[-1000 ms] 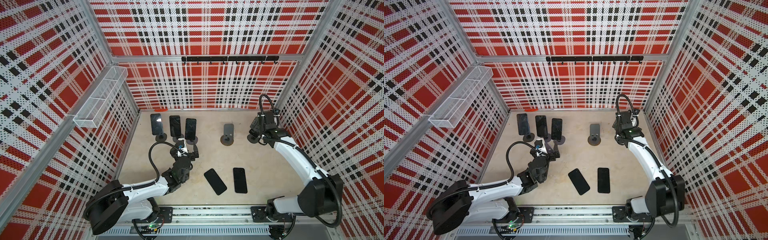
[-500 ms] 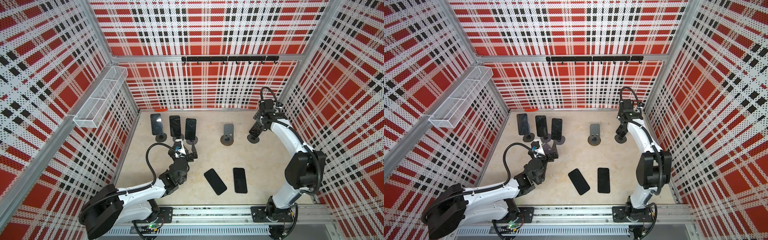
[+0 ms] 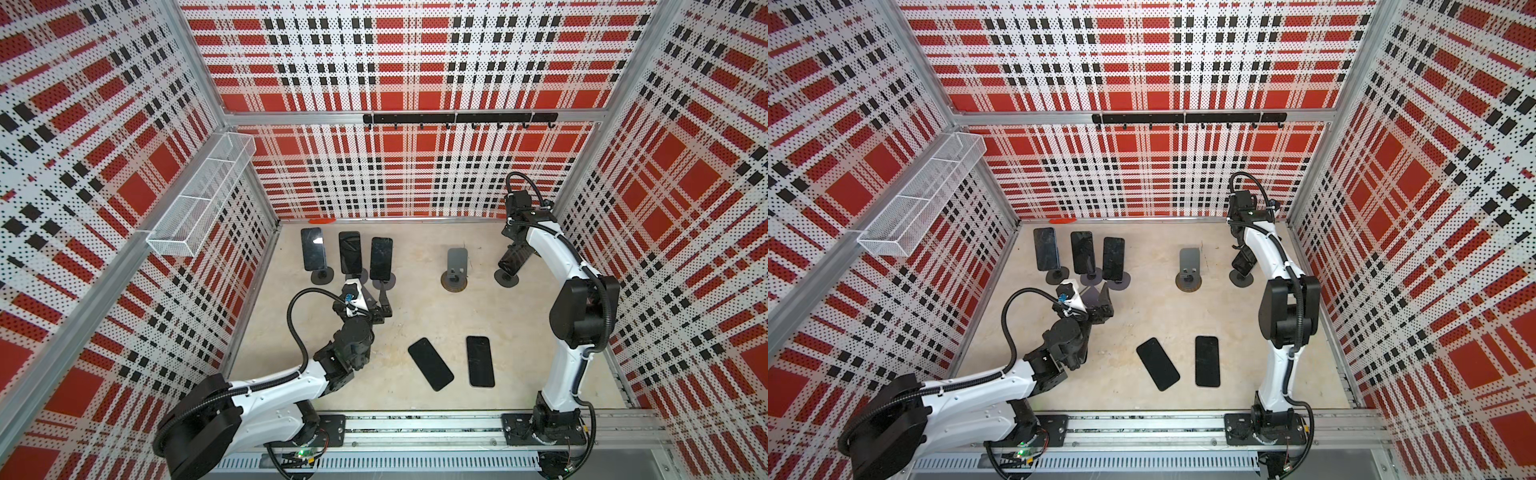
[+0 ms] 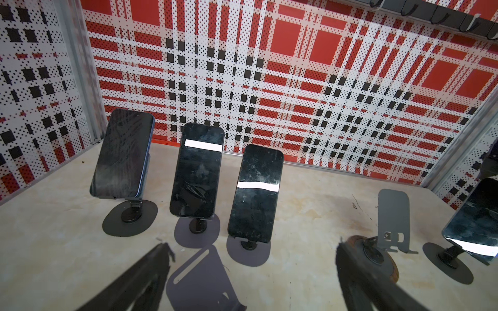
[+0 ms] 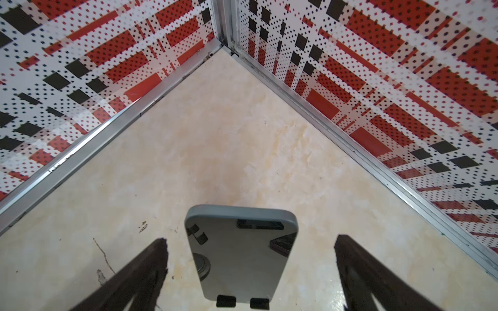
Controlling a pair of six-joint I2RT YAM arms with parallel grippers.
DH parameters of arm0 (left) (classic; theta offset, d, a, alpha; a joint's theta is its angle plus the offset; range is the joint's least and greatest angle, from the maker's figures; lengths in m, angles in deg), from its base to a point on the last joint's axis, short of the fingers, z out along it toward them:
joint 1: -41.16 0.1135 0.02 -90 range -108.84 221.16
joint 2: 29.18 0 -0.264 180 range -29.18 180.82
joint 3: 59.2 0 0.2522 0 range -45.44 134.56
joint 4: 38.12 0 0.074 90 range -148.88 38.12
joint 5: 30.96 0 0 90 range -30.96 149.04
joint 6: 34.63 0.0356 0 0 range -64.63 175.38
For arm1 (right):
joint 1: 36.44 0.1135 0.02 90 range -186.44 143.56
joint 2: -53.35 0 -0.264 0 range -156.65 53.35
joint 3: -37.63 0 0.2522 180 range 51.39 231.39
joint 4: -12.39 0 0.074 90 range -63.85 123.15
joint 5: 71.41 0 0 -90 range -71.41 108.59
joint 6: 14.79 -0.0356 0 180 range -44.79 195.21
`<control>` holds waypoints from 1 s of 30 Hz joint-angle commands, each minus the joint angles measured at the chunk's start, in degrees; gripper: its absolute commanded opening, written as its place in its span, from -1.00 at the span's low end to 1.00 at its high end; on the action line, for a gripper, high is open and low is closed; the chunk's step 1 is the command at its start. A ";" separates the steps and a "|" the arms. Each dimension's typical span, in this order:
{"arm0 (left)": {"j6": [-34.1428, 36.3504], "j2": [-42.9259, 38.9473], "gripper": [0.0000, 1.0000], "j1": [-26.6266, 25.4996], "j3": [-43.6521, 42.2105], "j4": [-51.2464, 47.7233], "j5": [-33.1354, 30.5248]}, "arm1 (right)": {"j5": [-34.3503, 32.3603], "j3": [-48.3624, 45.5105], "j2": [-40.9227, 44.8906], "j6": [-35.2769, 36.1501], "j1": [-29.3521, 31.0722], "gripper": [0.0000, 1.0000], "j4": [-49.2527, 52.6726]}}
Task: Remove the phone from the phone stand
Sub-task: 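Move the right gripper to the phone on the stand in the far corner, then close the right gripper on the top edge of the corner phone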
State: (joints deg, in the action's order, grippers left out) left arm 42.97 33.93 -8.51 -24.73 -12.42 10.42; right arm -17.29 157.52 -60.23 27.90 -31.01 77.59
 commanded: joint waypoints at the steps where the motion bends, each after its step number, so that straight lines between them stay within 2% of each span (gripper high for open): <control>1: -0.43 -0.67 0.96 0.28 -0.59 1.22 0.34 | -3.32 1.45 -0.11 -0.95 -0.31 1.00 2.54; 10: -0.75 -1.32 0.96 0.27 -0.93 1.01 -0.15 | -1.11 1.93 -1.98 1.09 -0.25 1.00 -1.50; 30: -1.28 -1.45 0.96 0.61 -1.02 0.73 0.43 | -2.99 4.83 -7.49 0.08 -0.40 1.00 0.95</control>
State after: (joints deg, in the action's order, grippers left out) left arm 42.12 33.17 -8.38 -24.86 -12.44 10.98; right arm -18.97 161.36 -66.81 28.79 -31.01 77.41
